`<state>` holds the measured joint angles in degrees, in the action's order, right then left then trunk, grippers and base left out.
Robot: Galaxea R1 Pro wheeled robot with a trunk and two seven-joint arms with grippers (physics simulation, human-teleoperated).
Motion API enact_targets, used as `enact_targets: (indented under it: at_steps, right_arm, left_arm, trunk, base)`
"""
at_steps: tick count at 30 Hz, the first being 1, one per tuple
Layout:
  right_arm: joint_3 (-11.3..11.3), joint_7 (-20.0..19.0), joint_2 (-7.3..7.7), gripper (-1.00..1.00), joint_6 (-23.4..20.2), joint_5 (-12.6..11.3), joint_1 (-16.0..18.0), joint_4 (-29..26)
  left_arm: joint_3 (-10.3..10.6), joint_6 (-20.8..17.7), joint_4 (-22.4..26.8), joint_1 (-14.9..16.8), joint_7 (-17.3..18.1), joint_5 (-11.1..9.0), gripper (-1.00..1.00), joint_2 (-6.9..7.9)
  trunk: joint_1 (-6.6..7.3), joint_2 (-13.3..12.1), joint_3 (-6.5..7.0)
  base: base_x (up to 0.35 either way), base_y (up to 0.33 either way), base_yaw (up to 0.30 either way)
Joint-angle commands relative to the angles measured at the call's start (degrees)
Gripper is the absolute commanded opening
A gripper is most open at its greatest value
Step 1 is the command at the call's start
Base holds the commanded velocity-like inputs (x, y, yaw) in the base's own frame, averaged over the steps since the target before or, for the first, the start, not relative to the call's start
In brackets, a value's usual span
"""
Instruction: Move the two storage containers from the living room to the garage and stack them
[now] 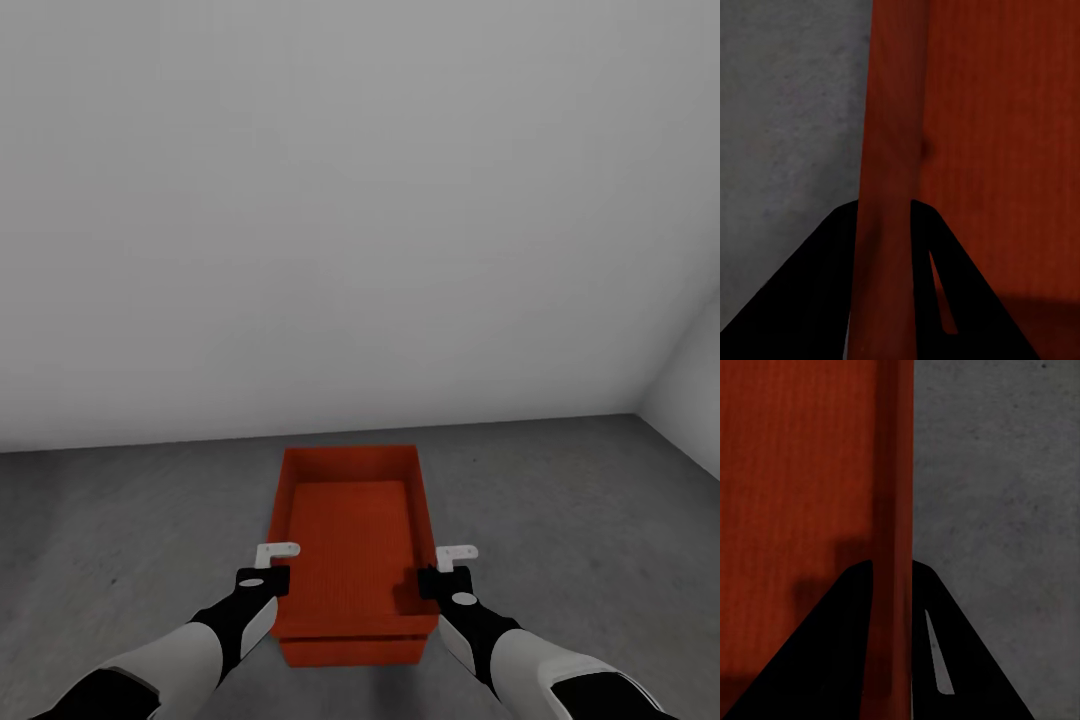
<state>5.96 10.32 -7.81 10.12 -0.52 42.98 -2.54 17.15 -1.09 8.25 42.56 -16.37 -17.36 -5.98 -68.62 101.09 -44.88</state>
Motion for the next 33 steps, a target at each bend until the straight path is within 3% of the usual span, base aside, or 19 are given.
enact_targets:
  at_steps: [1, 18, 30, 33]
  right_arm:
    - [0.98, 0.4, -0.01, -1.0, 0.08, -0.54, 0.0, 0.25]
    - [0.98, 0.4, -0.03, -1.0, 0.08, -0.54, 0.0, 0.25]
    - [0.98, 0.4, -0.05, -1.0, 0.08, -0.54, 0.0, 0.25]
    - [0.98, 0.4, -0.08, -1.0, 0.08, -0.54, 0.0, 0.25]
  left_arm:
    - [-1.33, 1.44, 1.37, 0.07, -0.63, 0.83, -1.0, 0.01]
    - [-1.33, 1.44, 1.44, 0.07, -0.62, 0.83, -1.0, 0.01]
    - [-1.33, 1.44, 1.51, 0.07, -0.62, 0.83, -1.0, 0.01]
    - [-1.33, 1.44, 1.45, 0.07, -0.62, 0.83, -1.0, 0.01]
  trunk:
    - [-0.22, 0.44, -0.23]
    - [-3.95, 7.26, -3.29]
    - [-3.95, 7.26, -3.29]
    - [-4.61, 8.46, -3.82]
  base:
    - [0.0, 0.0, 0.0]
    - [0.0, 0.0, 0.0]
    - [0.0, 0.0, 0.0]
    - [0.0, 0.0, 0.0]
